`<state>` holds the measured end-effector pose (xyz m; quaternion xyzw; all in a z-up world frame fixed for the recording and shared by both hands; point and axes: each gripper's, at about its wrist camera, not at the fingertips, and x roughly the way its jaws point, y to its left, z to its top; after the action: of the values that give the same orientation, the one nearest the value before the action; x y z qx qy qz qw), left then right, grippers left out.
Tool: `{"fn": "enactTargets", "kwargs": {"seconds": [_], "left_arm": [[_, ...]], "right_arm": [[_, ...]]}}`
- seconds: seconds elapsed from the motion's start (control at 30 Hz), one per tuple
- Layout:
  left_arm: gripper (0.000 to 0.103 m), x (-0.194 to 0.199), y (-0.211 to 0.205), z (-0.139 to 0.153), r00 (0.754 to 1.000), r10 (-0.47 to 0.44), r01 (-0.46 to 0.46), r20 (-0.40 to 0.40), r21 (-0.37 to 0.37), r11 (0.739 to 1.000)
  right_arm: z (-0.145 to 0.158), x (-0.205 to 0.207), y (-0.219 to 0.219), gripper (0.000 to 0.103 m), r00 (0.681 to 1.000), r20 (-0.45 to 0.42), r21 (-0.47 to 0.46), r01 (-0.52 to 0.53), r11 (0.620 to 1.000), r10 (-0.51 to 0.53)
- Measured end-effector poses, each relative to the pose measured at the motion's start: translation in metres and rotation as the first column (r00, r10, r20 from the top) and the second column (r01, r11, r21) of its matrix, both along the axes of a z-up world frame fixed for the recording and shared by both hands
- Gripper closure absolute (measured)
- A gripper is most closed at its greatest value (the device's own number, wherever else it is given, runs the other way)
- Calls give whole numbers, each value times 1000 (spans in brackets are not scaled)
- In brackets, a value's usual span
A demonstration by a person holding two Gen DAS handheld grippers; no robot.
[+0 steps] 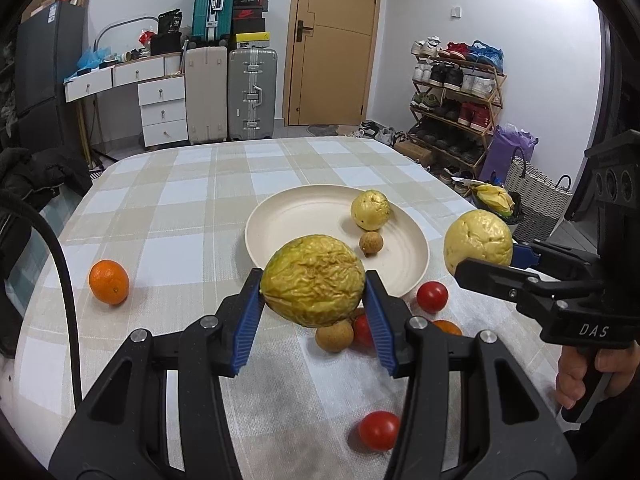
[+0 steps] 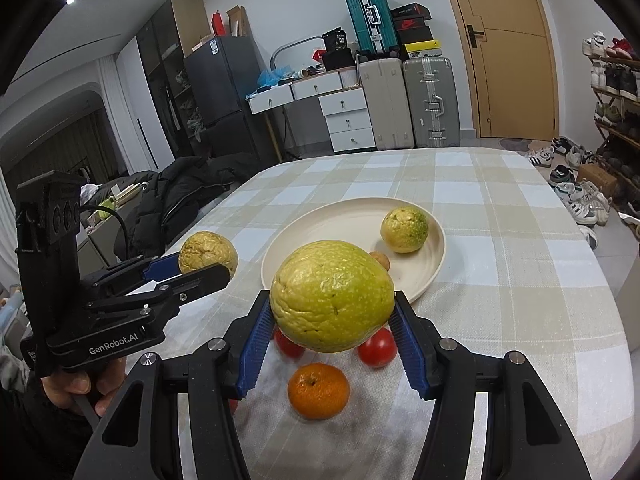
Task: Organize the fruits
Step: 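Carry the wrinkled fruit with the left tool while the right carries the citrus toward the plate, then release the wrinkled fruit onto the plate with the left tool while the right releases the citrus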
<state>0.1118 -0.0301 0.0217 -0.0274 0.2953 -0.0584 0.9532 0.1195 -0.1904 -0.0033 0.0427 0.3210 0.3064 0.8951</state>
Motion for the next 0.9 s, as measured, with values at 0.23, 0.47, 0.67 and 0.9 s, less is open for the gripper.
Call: {"fn": "enactTargets", "kwargs": {"seconds": [0.23, 0.47, 0.67, 0.9], "left_arm": [[57, 15, 0, 0, 1000, 3, -3, -3, -16, 1000], [57, 23, -3, 4, 1000, 15, -15, 11, -6, 1000], [57, 35, -5, 3, 1000, 13, -13, 7, -4, 1000], [57, 57, -8, -8, 1000, 21, -21, -22, 3, 1000]], "right_arm": [[2, 9, 1, 44, 1000, -19, -2, 1, 1000, -1], [8, 20, 4, 44, 1000, -21, -3, 7, 1000, -7], [10, 33, 7, 44, 999, -32, 5, 16, 1000, -16], [5, 47, 12, 44, 998, -53, -7, 24, 1000, -24]]}}
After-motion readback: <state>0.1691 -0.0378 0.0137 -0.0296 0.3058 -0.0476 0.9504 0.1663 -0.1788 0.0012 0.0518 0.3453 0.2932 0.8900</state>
